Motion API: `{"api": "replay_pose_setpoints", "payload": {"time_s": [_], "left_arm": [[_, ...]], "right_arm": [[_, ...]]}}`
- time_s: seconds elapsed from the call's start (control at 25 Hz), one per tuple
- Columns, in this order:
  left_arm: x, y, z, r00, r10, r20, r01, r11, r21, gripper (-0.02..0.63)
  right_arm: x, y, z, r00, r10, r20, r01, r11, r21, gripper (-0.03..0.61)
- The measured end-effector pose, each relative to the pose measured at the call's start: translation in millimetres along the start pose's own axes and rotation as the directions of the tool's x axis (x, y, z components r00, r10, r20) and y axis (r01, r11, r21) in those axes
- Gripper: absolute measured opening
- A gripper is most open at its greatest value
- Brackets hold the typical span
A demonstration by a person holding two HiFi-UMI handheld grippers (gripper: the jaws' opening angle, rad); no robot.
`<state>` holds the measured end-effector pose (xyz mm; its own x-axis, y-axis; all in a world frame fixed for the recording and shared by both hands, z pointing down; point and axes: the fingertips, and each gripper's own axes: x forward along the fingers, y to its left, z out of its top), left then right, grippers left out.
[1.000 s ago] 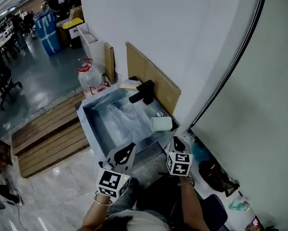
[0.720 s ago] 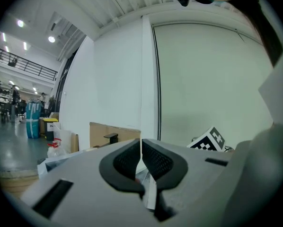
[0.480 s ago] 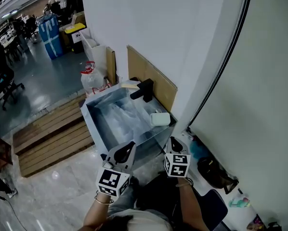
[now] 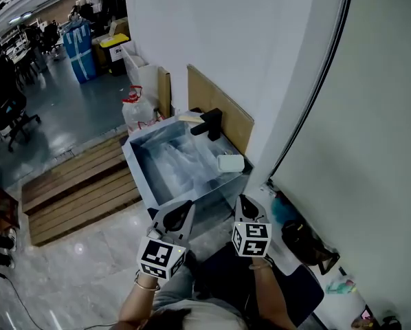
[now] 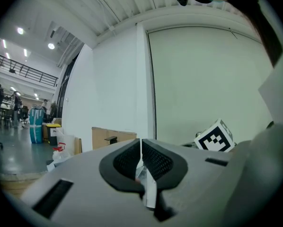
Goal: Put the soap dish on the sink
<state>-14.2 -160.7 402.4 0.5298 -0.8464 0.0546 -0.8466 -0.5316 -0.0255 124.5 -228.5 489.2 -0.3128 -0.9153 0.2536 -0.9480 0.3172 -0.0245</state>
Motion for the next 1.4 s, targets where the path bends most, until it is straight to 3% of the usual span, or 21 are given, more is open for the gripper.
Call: {"api": "replay_pose_setpoints", "payload": {"time_s": [0.6,1.4], "left_arm": [[-37.2,-2.8,11.7,0.999,-0.024,0.029,0.023,1.000,0.011,0.017],[-126.9,-6.9,27.0,0.993,-0.100,0.068,0.098,0.995,0.029,0.017]], "right_arm": [[-55.5,52.3,39.1,0.992,0.000,0.127,0.005,0.999,-0.039,0.026],[-133.9,143.5,63.7,0.983,-0.020,0.183,0.035,0.996,-0.078,0.026]]}}
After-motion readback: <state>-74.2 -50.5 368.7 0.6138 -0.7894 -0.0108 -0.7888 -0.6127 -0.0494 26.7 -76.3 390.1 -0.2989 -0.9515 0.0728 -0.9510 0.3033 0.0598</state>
